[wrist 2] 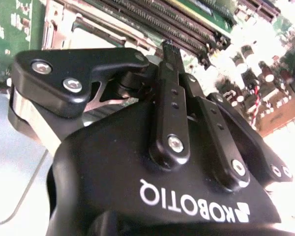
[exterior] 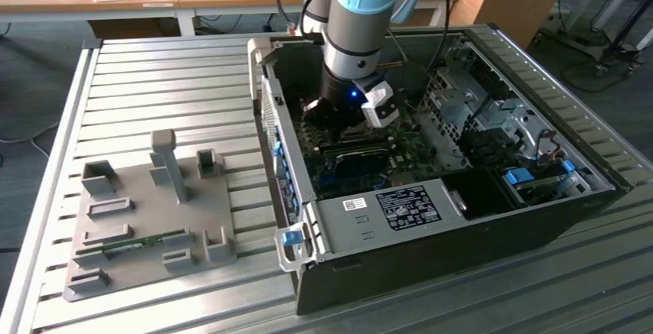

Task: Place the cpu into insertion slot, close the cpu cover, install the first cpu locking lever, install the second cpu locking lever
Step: 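Install the second cpu locking lever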

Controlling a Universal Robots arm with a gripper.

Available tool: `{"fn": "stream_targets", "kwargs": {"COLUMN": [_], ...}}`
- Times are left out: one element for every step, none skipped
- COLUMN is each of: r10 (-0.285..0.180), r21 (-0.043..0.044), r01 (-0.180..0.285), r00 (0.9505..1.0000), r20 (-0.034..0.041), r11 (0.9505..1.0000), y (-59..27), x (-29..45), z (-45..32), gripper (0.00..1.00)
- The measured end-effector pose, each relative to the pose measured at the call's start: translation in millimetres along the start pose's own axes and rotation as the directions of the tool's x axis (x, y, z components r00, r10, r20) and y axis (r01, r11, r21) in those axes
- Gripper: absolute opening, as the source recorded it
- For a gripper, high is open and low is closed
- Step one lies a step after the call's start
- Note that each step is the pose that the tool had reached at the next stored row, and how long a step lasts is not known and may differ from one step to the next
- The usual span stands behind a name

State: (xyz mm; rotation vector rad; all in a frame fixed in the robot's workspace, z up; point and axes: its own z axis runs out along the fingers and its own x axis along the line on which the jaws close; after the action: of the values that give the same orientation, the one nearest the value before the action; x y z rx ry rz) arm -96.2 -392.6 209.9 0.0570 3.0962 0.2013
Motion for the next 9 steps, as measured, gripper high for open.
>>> {"fn": "stream_targets", "kwargs": {"r10": [0.000, 0.000, 0.000, 0.000, 0.000, 0.000, 0.000, 0.000, 0.000], "r21": [0.0000, 0.0001, 0.0000, 0.0000, 0.0000, 0.0002, 0.0002, 0.0001, 0.0001], "r01": [0.000, 0.000, 0.000, 0.000, 0.000, 0.000, 0.000, 0.000, 0.000], "r00": [1.0000, 1.0000, 1.0000, 1.0000, 1.0000, 1.0000, 1.0000, 1.0000, 1.0000], "r20": [0.0000, -0.0001, -0.0002, -0.0005, -0.0010, -0.0011, -0.0010, -0.0008, -0.0009], "r11": [1.0000, 1.0000, 1.0000, 1.0000, 1.0000, 1.0000, 1.0000, 1.0000, 1.0000], "y": [0.2, 0.4, 0.5, 0.7, 0.7, 0.7, 0.6, 0.6, 0.7], "x": [-0.1, -0.1, -0.3, -0.8, -1.8, -2.6, -3.0, -3.3, -3.4], "z": [-1.9, -3.4, -4.3, -4.7, -4.6, -4.7, -4.7, -4.7, -4.9], "gripper": [0.11, 0.11, 0.11, 0.11, 0.11, 0.11, 0.11, 0.11, 0.11]}}
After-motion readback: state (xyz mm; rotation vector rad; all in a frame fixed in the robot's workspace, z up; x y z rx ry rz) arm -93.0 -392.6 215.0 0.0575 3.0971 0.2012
